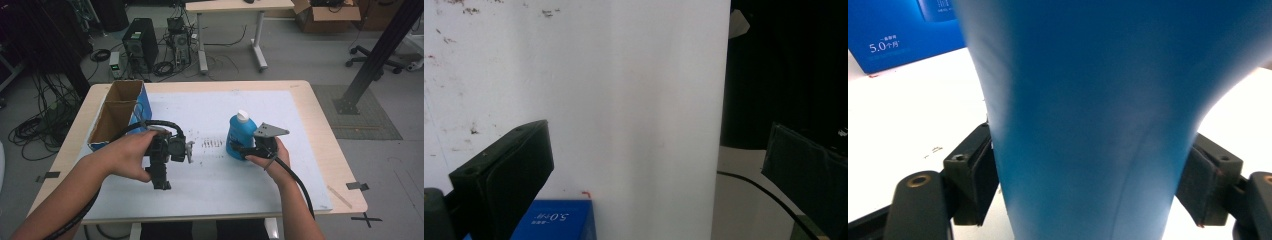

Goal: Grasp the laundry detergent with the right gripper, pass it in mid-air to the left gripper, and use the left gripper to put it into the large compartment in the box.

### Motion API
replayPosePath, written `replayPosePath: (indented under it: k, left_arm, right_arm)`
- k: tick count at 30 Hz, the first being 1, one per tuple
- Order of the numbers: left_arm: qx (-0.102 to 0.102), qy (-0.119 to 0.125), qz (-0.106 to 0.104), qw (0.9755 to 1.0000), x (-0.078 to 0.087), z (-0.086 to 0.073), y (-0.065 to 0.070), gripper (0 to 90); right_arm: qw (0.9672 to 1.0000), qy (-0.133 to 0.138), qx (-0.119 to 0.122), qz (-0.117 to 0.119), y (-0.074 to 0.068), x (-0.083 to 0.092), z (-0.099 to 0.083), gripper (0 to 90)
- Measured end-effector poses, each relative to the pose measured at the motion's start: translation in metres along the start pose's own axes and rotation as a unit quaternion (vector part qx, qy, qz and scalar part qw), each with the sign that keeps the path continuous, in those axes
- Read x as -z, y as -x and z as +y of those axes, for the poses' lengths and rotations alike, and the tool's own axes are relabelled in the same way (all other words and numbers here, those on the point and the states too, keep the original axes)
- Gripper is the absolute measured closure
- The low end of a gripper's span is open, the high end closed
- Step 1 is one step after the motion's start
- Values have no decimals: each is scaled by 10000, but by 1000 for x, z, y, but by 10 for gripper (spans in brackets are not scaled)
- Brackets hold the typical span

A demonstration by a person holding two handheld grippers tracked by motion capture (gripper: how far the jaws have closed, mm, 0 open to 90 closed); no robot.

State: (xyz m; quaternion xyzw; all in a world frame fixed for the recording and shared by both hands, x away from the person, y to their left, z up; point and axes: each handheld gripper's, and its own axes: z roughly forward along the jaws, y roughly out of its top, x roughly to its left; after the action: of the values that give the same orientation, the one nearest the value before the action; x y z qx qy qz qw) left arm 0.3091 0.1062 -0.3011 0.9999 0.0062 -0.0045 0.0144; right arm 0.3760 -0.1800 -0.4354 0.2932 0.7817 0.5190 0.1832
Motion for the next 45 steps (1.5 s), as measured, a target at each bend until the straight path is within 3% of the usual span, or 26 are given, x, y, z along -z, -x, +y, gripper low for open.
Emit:
replayPosePath:
  k: [12, 15, 37, 45]
  left_arm:
    - [2, -15, -12, 10000, -1, 0, 0, 3]
    - [0, -16, -10, 10000, -1, 0, -1, 3]
    - [8, -2, -4, 10000, 0, 3, -3, 3]
    - [3, 20, 51, 10000, 9, 7, -7, 2]
  right_arm:
    - [10000, -19, 35, 29, -1, -2, -3, 325]
    - [9999, -5, 69, 88, -2, -3, -3, 398]
    - [9999, 17, 22, 133, 0, -1, -2, 442]
    - [9990, 237, 245, 303, 1, 24, 24, 442]
